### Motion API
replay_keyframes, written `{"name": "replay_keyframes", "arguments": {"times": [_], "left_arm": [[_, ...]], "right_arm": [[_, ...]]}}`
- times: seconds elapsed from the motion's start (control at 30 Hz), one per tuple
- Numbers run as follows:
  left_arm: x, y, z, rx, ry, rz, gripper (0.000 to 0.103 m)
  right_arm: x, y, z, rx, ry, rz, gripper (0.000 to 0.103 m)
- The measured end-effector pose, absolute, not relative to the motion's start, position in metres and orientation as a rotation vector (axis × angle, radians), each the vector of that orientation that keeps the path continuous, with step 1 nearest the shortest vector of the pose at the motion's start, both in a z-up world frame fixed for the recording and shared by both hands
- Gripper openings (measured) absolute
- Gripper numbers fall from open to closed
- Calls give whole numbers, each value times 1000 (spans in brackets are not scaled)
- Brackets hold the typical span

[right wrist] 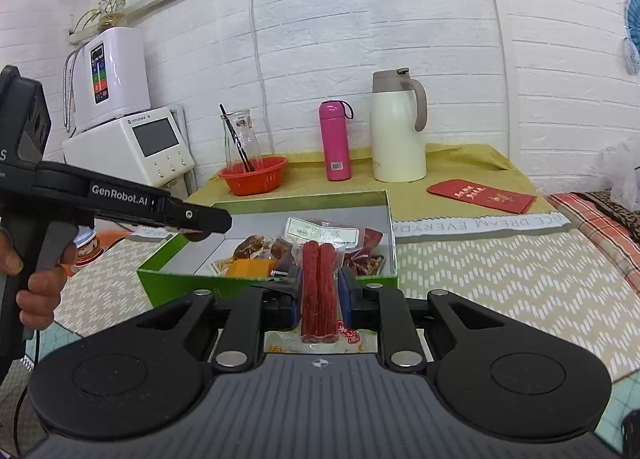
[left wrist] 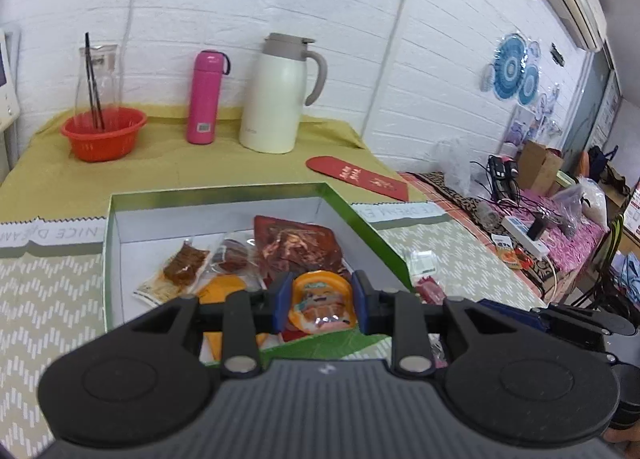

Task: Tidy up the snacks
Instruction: 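Carry the orange snack and sausage pack into the green box, opening both grippers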

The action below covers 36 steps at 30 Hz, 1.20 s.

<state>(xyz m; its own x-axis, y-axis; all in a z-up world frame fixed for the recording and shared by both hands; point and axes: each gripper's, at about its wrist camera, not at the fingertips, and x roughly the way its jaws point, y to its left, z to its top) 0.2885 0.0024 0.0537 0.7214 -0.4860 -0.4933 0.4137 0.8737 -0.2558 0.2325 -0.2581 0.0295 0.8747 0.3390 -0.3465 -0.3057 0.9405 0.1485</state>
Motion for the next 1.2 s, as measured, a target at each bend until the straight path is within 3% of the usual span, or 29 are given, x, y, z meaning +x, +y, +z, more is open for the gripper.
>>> {"name": "replay_keyframes", "arguments": {"times": [0.4,0.5,0.53,0.57,0.6,0.63,0.67,0.7,0.8,0.9,1.2], "left_arm": [[355,-2,20,-150,682,-459,29],[362,-4,12,-145,702,-469,30],[363,-5,11,-141,703,-468,31],[364,-6,10,-137,698,-463,40],[363,-6,10,-139,689,-449,66],[361,-5,11,-145,668,-421,69],[359,-2,12,-152,647,-407,70],[358,-1,13,-156,642,-403,73],[356,3,14,-163,648,-344,77],[347,3,16,-132,619,-294,93],[303,12,39,-132,548,-313,93]], "right_arm": [[313,-241,18,67,437,322,37],[322,-238,13,50,445,316,43],[325,-238,12,39,439,320,52],[326,-237,10,28,432,327,71],[326,-236,9,18,427,338,76],[324,-236,8,9,413,337,82],[321,-236,8,-2,401,334,100],[319,-236,9,-19,383,332,103],[310,-237,13,-38,358,324,103],[304,-239,17,-30,358,326,103],[268,-248,38,-5,335,349,103]]}}
